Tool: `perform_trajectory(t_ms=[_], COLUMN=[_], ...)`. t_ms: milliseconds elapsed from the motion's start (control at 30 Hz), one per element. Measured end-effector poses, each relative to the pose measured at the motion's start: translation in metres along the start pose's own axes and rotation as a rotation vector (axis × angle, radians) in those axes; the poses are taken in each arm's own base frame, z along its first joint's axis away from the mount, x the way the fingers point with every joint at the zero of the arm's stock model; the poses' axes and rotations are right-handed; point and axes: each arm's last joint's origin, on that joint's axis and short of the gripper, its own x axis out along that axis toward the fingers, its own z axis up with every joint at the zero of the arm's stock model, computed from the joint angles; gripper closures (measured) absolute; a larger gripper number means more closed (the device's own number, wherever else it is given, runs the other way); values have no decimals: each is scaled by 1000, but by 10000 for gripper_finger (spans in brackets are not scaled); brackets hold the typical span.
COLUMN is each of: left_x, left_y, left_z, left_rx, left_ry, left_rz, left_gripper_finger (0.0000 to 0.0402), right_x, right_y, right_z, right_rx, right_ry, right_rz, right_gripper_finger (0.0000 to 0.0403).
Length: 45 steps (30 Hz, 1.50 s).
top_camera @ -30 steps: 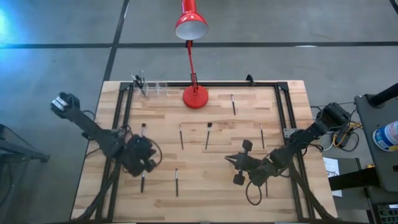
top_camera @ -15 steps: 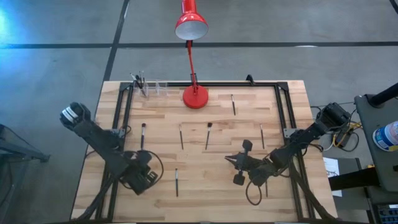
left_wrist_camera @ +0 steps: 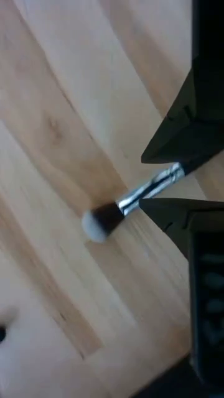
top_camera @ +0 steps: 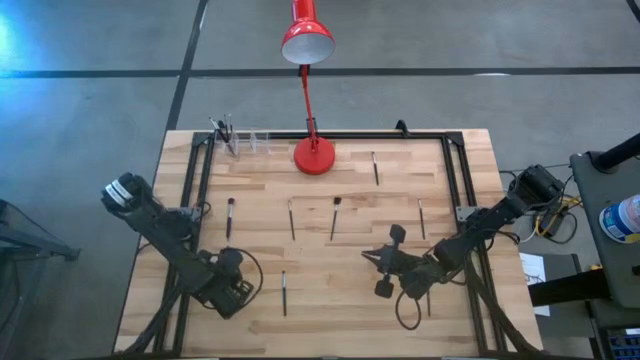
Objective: Pick & Place Makeup Supplies
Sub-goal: Put the makeup brush into the transparent organizer
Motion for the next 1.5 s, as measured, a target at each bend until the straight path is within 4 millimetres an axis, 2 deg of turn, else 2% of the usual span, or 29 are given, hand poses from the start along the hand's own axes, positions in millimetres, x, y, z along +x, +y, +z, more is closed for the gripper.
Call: perform_trajectory(t_ms=[367, 567, 700, 967, 1133, 1267, 1500], left_x=[15, 32, 35, 31, 22, 2, -20], left_y=[0, 6, 10, 12, 9, 3, 4], left_z=[-3, -5, -4, 2, 16, 39, 85], left_rx=[16, 39, 67, 209, 253, 277, 328], left_ry=[-2, 16, 22, 32, 15, -182, -511], left_rz=[52, 0, -12, -57, -120, -225, -279], left_gripper_finger=[309, 309, 311, 370, 370, 370, 370], right_x=[0, 0, 0, 0, 0, 0, 0], right_y=[0, 0, 0, 0, 0, 0, 0], right_z=[0, 0, 0, 0, 0, 0, 0], right_rx=[1, 1, 2, 10, 14, 14, 13], right_ry=[0, 0, -1, -7, -10, -10, -9], right_rz=[2, 2, 2, 5, 7, 7, 8], right_gripper_finger=[385, 385, 385, 385, 385, 385, 385])
